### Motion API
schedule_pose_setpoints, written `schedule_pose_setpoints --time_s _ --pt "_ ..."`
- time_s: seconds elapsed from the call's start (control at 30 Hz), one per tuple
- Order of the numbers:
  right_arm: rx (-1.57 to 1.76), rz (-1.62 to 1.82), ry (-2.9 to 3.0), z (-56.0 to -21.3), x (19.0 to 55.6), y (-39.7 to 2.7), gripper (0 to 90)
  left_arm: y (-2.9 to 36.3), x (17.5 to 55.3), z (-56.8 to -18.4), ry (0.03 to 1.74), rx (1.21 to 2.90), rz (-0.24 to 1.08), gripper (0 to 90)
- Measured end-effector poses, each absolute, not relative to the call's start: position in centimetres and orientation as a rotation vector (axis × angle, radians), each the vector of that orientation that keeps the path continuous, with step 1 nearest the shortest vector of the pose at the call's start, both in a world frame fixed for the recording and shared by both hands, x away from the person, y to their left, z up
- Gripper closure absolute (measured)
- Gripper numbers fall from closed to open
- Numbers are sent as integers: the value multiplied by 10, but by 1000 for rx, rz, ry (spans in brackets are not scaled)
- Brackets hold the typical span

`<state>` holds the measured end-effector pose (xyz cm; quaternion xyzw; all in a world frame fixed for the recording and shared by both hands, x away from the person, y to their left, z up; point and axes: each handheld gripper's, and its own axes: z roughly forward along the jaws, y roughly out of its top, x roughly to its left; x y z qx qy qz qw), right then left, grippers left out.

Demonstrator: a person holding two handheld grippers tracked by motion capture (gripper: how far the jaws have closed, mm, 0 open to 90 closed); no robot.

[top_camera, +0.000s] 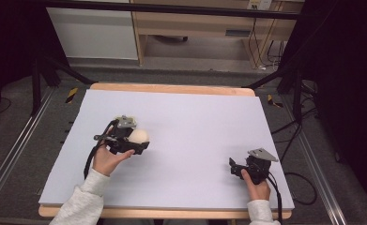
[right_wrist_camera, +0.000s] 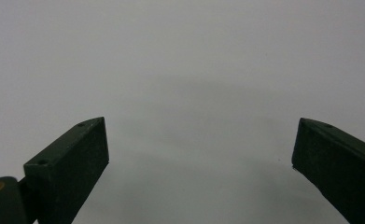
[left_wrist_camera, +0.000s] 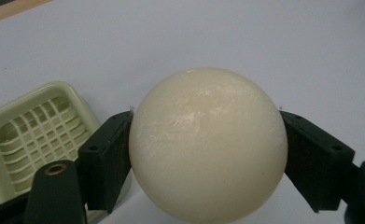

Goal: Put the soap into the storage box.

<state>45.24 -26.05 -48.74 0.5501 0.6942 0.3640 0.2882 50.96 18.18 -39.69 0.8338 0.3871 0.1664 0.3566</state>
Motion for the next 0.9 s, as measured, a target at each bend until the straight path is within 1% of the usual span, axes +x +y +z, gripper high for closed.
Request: schedule_pose_setpoints --time_s 0.9 --pt "1473 970 1853 -488 453 -260 42 213 539 -399 1108 2137 445 223"
